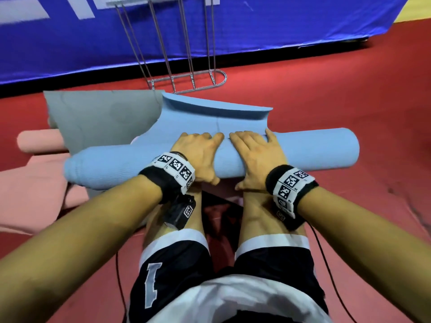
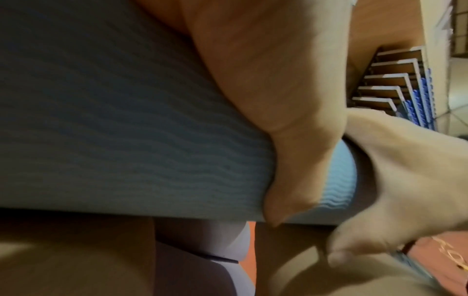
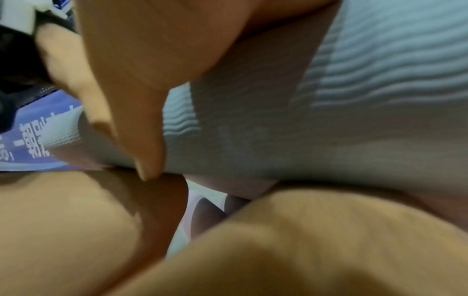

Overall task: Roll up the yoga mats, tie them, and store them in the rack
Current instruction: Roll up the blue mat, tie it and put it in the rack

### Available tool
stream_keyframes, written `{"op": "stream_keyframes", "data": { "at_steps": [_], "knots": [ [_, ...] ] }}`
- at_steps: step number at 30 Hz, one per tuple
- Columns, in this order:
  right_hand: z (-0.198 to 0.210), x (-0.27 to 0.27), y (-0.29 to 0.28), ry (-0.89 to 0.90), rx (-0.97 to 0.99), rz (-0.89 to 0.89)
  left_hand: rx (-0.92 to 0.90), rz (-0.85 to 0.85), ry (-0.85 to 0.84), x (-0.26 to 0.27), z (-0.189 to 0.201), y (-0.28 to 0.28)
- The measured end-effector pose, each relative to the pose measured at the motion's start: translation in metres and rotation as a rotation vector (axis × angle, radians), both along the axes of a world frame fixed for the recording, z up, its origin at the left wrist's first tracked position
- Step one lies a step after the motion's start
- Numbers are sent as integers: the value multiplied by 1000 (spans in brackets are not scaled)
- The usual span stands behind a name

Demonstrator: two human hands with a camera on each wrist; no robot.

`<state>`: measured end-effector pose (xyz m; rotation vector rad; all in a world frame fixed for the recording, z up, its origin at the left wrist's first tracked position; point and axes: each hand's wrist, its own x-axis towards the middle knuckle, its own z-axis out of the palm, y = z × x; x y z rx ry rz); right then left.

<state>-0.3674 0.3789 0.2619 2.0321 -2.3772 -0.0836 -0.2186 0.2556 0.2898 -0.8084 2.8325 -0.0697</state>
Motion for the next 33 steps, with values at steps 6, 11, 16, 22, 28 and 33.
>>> {"op": "stream_keyframes", "data": {
  "at_steps": [6, 11, 16, 22, 28, 33],
  "knots": [
    [23, 5, -12, 22, 56, -30, 68, 39, -25, 0, 16, -5],
    [100, -2, -35, -28, 44, 5, 107, 62, -38, -1, 92, -31],
    [142, 0, -21, -139, 215, 58, 361, 86, -92, 10, 113, -13],
    [75, 19, 5, -226, 454, 36, 563, 96, -191, 28, 44, 22],
    [66, 7, -3, -315, 463, -23, 193, -2, -189, 38, 32, 45],
    [67, 3, -8, -393, 507, -44, 180, 39, -98, 34, 20, 47]
  ]
}}
